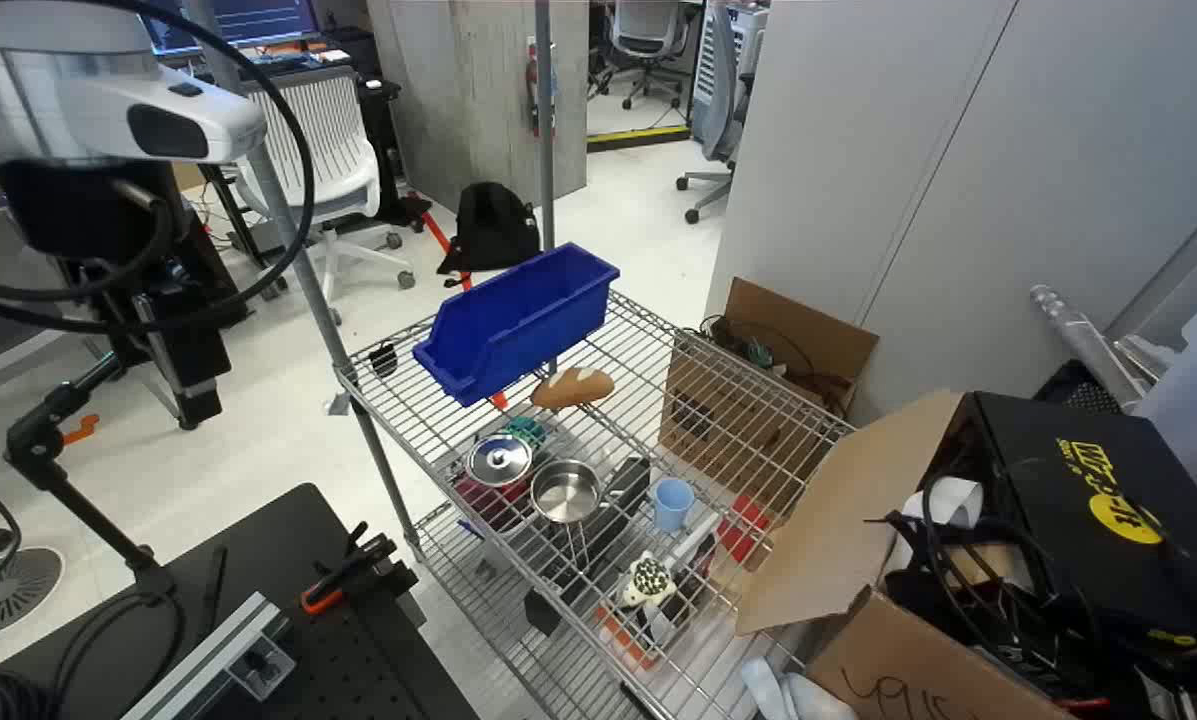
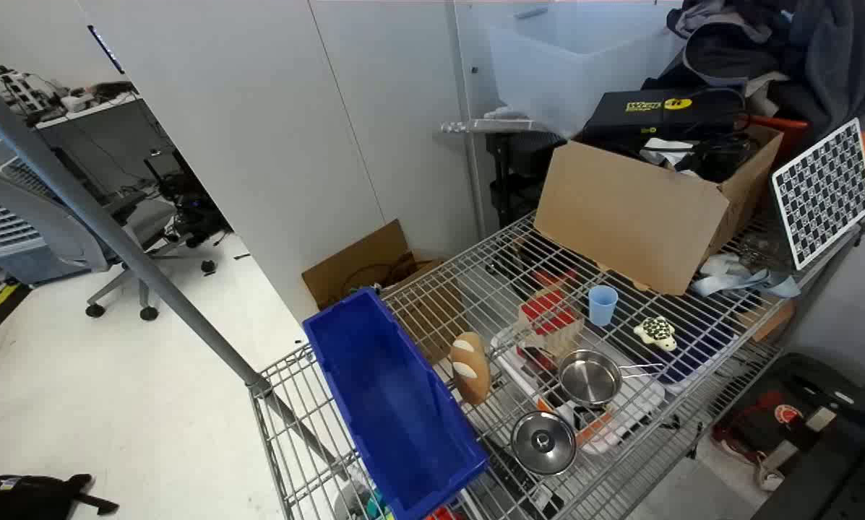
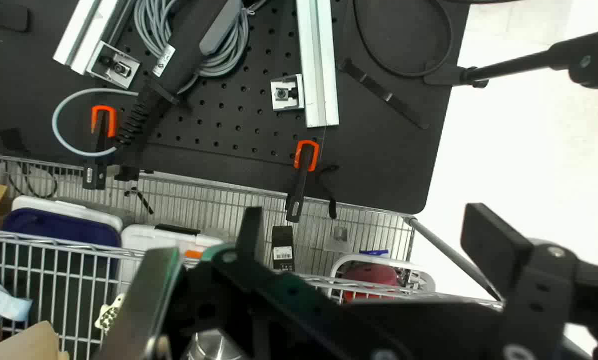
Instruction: Put the turtle plush toy in the silver pan.
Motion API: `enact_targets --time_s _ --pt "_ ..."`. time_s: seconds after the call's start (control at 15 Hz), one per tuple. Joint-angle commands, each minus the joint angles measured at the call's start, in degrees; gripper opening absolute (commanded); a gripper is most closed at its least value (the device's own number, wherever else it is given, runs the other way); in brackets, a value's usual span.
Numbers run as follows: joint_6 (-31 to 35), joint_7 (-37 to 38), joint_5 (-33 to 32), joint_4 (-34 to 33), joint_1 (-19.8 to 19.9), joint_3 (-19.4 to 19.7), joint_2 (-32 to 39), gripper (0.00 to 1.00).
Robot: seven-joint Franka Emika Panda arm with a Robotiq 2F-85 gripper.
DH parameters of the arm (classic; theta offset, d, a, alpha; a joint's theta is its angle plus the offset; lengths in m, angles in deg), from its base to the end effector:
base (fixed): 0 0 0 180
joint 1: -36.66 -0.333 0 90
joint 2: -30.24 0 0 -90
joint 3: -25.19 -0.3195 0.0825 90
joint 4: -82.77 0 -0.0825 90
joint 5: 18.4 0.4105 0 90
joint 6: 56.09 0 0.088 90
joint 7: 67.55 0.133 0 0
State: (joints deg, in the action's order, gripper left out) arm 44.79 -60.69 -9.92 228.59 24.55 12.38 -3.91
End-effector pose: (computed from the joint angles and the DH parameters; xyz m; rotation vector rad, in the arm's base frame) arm 0.3250 0.1660 0.4159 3.0747 0.3439 -0.3017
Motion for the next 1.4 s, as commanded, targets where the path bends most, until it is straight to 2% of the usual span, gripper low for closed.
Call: enact_targets --time_s 0.0,0.6,0.93,1.33 --pt "-0.2 0.0 0.0 -0.1 -0.1 0.1 0.0 1.00" --pt "-0.2 0.0 0.0 -0.1 -0.1 0.1 0.0 1.00" --pt "9.6 -0.5 -3.3 0.1 3.0 1.1 6.3 1.00" --pt "24.4 -0.4 -9.7 -2.3 8.1 3.9 19.9 1.00"
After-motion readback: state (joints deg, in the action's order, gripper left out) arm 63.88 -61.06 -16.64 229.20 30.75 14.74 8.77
